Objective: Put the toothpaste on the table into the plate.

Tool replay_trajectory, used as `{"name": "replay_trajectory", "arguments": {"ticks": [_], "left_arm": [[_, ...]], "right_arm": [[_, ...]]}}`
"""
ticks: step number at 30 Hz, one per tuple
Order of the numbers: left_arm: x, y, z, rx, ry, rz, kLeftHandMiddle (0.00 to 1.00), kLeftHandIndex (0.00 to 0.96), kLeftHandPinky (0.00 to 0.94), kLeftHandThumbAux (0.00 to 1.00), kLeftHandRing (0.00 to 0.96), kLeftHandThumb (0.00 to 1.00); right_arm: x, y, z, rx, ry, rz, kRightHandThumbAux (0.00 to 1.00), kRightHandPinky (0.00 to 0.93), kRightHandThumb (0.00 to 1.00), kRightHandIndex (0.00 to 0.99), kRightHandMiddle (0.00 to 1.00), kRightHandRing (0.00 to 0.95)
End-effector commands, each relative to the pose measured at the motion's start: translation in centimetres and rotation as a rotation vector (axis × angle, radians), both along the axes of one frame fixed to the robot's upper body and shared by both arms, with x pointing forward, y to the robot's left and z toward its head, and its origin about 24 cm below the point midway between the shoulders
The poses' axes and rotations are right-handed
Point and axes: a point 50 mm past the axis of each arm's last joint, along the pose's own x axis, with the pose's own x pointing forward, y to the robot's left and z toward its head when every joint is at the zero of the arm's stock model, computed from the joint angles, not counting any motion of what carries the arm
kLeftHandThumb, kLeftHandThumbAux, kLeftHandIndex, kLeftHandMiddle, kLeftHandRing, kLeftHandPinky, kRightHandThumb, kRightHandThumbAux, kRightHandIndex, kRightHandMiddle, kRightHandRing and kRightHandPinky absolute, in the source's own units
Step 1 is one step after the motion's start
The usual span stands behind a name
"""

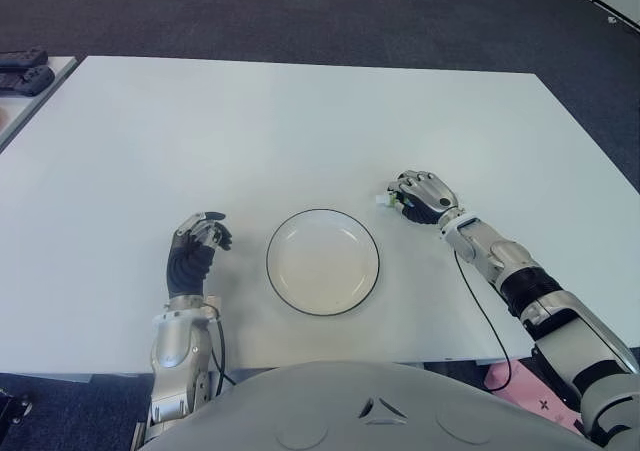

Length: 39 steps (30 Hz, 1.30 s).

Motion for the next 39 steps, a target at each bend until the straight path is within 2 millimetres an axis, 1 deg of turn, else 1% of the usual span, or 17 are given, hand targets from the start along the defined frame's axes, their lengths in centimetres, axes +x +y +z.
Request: {"name": "replay_trajectory", "arguments": {"ticks": [1,4,12,15,20,26,33,39], "left_arm": [[0.1,-0.2,-0.2,-0.006,0.007,-0.010,0.627,0.438,0.616,0.718,0.630,0.703],[0.2,-0.2,-0.1,-0.008,0.002,-0.012,0.630,0.438,0.616,0.718,0.632,0.703],[0.3,-0.3,-0.1,-0.010,-0.003,-0.006,0.625,0.439,0.622,0.718,0.630,0.704],[0.3,-0.3,-0.1,-0.006,-0.001,-0.002,0.624,0.439,0.628,0.718,0.632,0.704],[0.4,-0.3,0.0,-0.003,-0.004,-0.002,0.628,0.439,0.631,0.718,0.635,0.705],[0.5,-0.3,0.0,-0.002,-0.008,-0.007,0.634,0.439,0.629,0.718,0.636,0.705],[0.5,-0.3,0.0,0.000,-0.004,-0.007,0.637,0.439,0.630,0.718,0.636,0.704],[0.5,-0.3,0.0,0.003,-0.002,-0.006,0.640,0.439,0.627,0.718,0.636,0.703]], "right_arm": [[-3.2,-0.5,-3.6,-0.033,0.252,-0.014,0.631,0.582,0.919,0.457,0.451,0.517],[-3.2,-0.5,-3.4,-0.014,0.258,-0.023,0.647,0.558,0.942,0.459,0.447,0.494],[-3.0,-0.4,-2.7,0.046,0.248,-0.050,0.654,0.554,0.953,0.434,0.464,0.499],[-3.0,-0.3,-2.5,0.068,0.240,-0.054,0.662,0.477,0.984,0.420,0.462,0.498],[-2.9,-0.3,-2.0,0.108,0.223,-0.067,0.666,0.441,0.997,0.416,0.455,0.501],[-2.7,-0.2,-1.5,0.160,0.205,-0.083,0.668,0.458,0.999,0.402,0.435,0.506],[-2.4,0.0,-0.7,0.231,0.160,-0.095,0.666,0.463,1.000,0.413,0.430,0.527],[-1.9,0.0,0.3,0.296,0.082,-0.087,0.666,0.494,1.000,0.406,0.426,0.531]]}}
